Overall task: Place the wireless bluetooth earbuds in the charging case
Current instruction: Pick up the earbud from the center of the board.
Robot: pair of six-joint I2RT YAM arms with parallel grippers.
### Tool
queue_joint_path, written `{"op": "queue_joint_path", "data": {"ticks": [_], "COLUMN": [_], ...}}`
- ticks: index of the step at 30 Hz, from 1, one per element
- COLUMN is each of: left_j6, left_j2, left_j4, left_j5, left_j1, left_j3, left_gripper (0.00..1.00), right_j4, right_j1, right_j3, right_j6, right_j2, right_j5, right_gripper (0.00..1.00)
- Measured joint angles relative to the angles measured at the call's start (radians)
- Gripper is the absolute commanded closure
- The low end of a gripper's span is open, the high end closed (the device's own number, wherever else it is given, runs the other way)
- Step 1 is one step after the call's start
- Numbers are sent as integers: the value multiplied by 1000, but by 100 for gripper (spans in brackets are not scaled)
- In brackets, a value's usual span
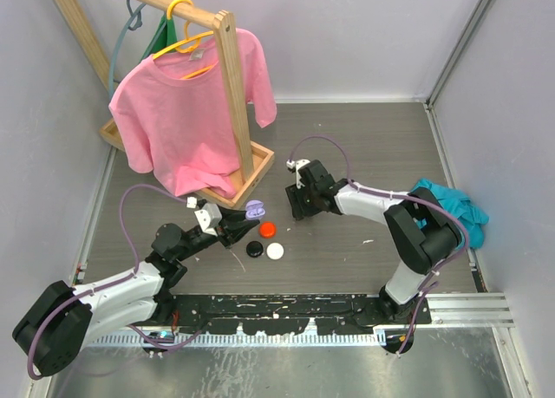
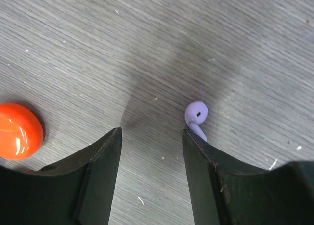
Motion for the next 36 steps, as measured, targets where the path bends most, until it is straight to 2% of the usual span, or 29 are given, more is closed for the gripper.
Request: {"op": "queue_joint_path", "data": {"ticks": [8, 14, 21, 36], "left_j6": [0, 0, 0, 0], "left_j2": [0, 0, 0, 0], "left_j4": [0, -1, -2, -5], "left_j5": [0, 0, 0, 0], "left_j1": [0, 0, 0, 0], "left_j3": [1, 1, 1, 3], "left_gripper": [100, 100, 100, 100], "right_j4": [-104, -169, -211, -274], "right_j1": [9, 10, 10, 10], "right_j3": [43, 139, 225, 278], "right_j6": [-22, -59, -106, -133], "right_j2": [-32, -19, 79, 177], "right_j5": [57, 123, 165, 153], "right_gripper": [43, 52, 64, 64]}}
